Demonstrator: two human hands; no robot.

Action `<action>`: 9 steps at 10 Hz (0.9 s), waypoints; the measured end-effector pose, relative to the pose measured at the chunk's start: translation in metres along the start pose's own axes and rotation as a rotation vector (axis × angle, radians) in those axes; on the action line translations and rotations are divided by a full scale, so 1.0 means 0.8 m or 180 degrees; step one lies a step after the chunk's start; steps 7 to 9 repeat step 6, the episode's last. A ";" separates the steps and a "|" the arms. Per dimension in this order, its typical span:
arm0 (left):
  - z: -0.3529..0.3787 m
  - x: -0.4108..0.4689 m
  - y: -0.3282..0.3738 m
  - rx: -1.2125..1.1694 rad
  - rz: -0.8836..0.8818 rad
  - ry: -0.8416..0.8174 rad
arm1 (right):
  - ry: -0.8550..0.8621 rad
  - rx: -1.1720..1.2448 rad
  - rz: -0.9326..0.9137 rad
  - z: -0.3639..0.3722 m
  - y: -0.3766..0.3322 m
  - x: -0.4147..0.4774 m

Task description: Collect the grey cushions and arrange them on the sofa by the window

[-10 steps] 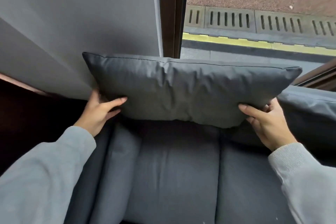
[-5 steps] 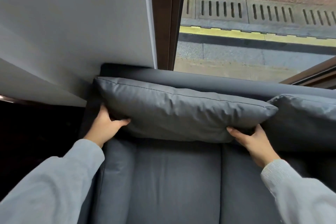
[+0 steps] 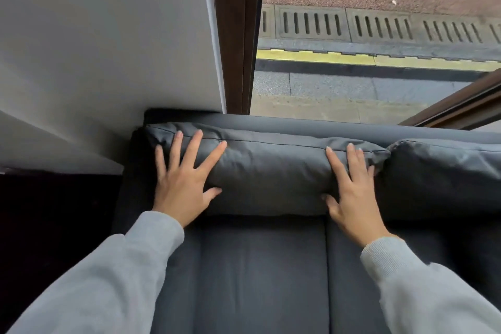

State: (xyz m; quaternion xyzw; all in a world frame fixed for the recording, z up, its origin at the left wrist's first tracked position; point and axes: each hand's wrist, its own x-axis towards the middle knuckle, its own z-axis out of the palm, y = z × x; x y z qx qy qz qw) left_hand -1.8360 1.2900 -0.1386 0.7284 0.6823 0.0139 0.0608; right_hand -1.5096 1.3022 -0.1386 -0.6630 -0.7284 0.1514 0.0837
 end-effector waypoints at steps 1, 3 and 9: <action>0.003 0.010 0.010 -0.0004 -0.0146 -0.0143 | -0.0136 -0.0014 0.0106 0.006 0.002 0.014; 0.002 0.013 0.012 0.0374 -0.0172 -0.0352 | -0.0319 -0.0626 -0.0022 0.005 0.002 0.015; -0.054 -0.067 0.070 0.0820 -0.0192 -0.0361 | -0.0512 -0.0964 0.0248 -0.060 -0.007 -0.068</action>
